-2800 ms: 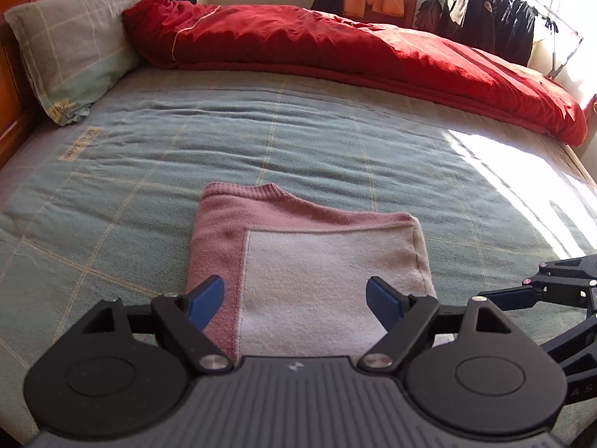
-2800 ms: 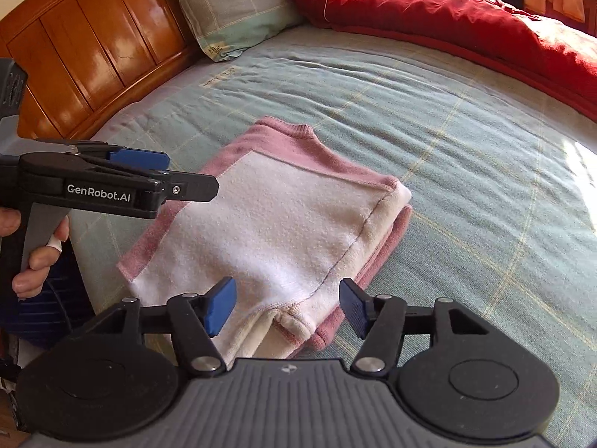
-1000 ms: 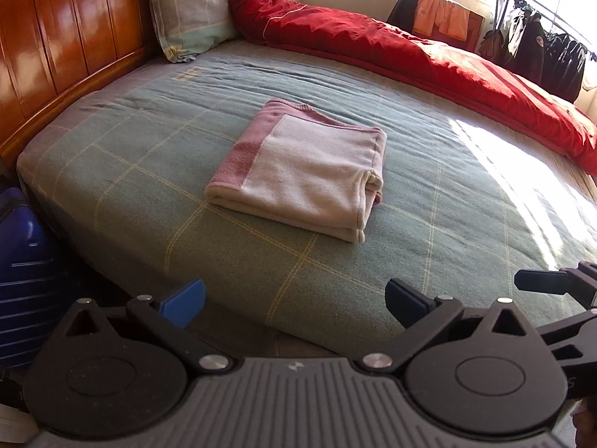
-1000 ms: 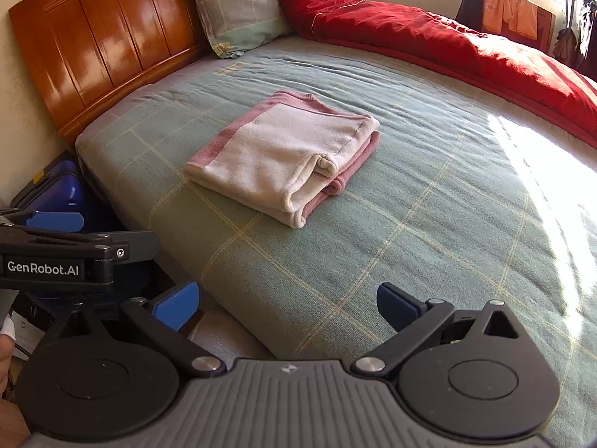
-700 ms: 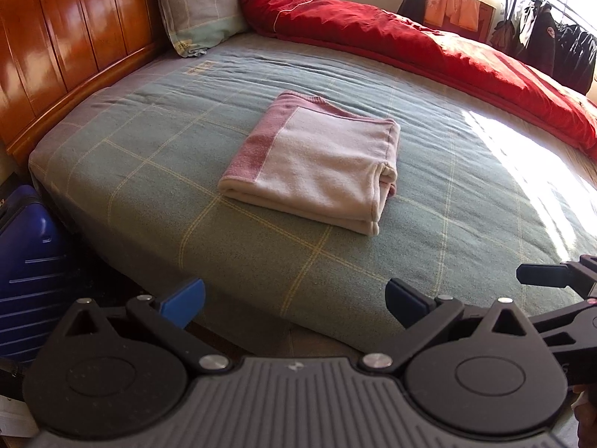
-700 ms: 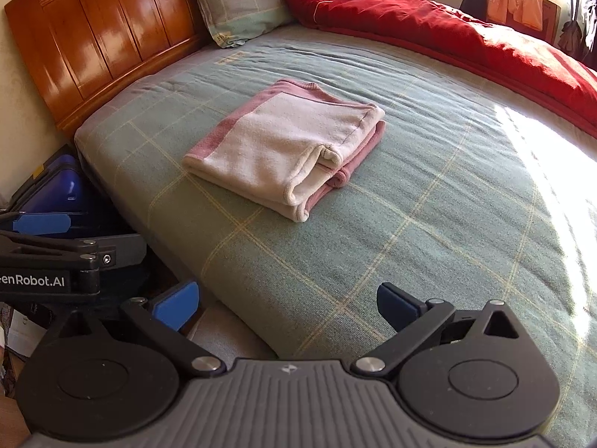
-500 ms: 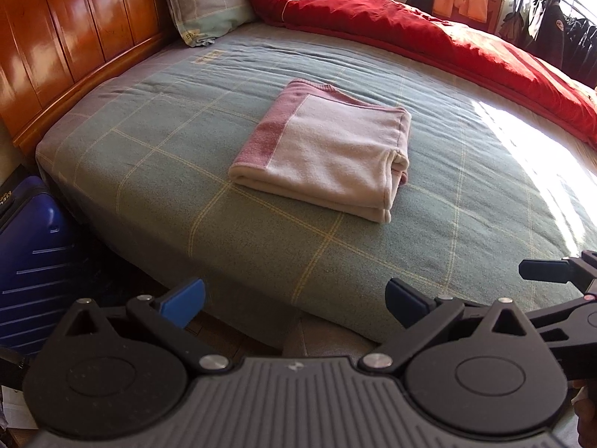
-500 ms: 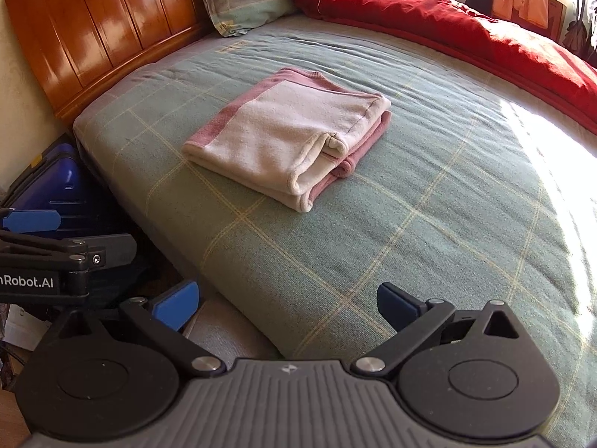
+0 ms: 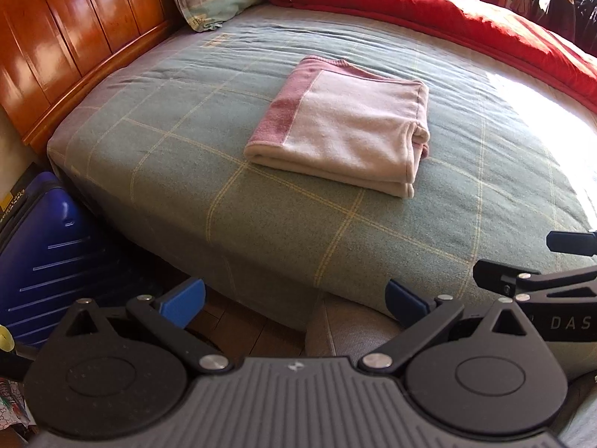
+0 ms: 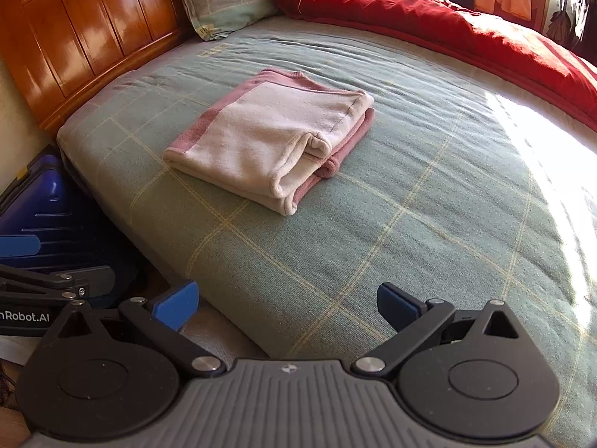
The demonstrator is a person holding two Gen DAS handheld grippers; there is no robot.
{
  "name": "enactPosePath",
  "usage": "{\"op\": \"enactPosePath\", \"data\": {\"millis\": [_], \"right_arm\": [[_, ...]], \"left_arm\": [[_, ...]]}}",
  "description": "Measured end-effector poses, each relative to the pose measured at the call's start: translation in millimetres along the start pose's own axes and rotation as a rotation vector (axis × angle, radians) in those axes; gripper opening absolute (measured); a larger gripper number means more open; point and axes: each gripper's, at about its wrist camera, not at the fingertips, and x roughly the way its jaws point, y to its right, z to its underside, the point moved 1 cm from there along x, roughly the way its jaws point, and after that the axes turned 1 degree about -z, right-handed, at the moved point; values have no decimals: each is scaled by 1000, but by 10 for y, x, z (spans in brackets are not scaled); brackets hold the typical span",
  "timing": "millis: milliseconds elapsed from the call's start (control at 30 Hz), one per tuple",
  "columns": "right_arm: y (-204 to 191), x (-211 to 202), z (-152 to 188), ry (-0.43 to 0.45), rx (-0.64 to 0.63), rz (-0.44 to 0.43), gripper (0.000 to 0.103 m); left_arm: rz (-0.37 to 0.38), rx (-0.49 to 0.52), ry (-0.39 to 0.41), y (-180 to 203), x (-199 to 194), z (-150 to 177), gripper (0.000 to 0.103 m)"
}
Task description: Fold clothes
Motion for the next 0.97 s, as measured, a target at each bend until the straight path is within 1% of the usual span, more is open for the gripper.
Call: {"op": "enactPosePath", "data": {"millis": [333, 967], "right_arm": [[-5, -1, 1, -2, 6, -5, 103], [-11, -3, -2, 4, 9, -7, 103]], "left_arm": [[11, -8, -10, -9, 15, -6, 102], [6, -5, 23, 3, 5, -20, 102]]}}
